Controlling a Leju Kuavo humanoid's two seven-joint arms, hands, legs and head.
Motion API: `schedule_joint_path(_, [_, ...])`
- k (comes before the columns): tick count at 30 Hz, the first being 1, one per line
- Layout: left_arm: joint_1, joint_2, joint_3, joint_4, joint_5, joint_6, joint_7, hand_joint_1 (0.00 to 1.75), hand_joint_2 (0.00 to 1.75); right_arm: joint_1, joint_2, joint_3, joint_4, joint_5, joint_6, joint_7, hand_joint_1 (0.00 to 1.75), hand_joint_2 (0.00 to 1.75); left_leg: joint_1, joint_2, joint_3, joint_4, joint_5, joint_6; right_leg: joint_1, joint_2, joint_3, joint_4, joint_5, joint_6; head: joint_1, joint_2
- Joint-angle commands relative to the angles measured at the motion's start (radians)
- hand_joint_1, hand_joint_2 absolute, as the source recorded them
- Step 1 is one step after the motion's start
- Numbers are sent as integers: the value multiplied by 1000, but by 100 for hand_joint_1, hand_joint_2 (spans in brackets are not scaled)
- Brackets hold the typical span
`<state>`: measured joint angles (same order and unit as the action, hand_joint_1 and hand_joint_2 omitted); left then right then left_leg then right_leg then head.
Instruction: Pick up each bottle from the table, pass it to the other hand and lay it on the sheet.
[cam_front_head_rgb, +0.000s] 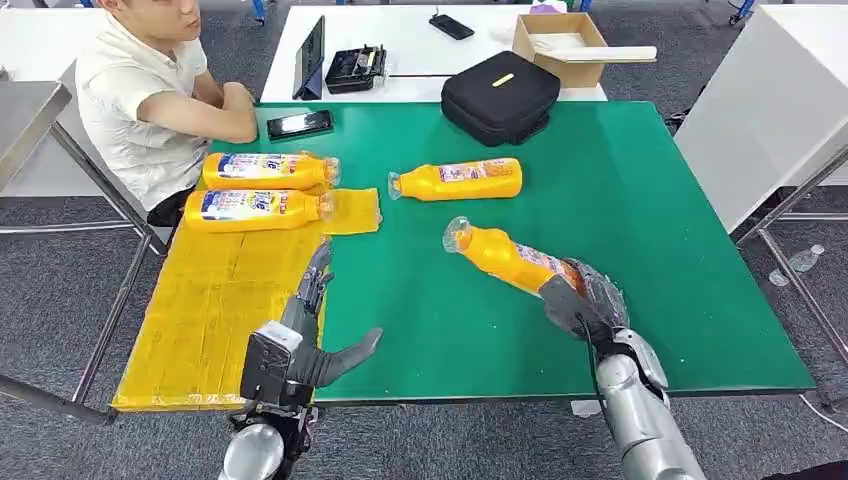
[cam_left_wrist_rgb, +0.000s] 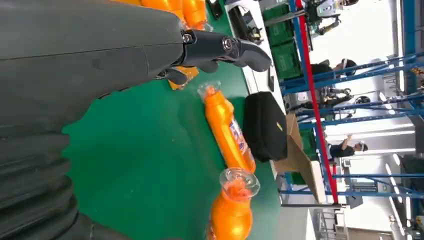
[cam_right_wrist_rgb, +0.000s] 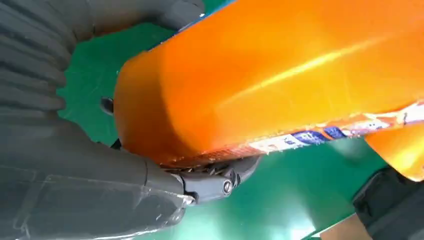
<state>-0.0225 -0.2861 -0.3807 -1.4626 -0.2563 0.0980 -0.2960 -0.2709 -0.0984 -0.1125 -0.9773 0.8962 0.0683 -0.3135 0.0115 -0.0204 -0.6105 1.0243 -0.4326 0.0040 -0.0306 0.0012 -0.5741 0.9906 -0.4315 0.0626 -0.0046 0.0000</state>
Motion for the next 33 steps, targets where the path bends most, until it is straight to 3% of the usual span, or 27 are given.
schedule_joint_path(1, [-2,-63,28,154,272,-179,168,0,175,37,61,118,-184,-163,73,-81,175,175,1,4,1,0,-2,0,1,2,1,-1,-1,-4,0,0])
schedule_joint_path(4, [-13,-48,9,239,331,-183,56,0,175,17,80,258,-161,-202,71,-106,175,175,0,6,0,-1,-1,0,0,5,-2,-1,1,-2,0,0])
schedule_joint_path(9, [-54,-54,15,196,211,-112,63,0,175,76,132,387,-250,-217,26,-67,175,175,1,5,-2,0,-1,0,2,2,-3,0,-1,-4,0,0])
schedule_joint_path(27, [-77,-63,-2,219,268,-125,57,0,175,69,269,461,-233,-262,18,-46,175,175,1,1,-6,0,0,0,1,-1,-6,1,-1,-3,0,0])
schedule_joint_path(33, [-54,-63,-5,158,311,-143,38,0,175,85,268,470,-192,-232,-19,-40,175,175,2,3,-3,0,-1,1,2,0,-4,-1,-1,-4,0,0])
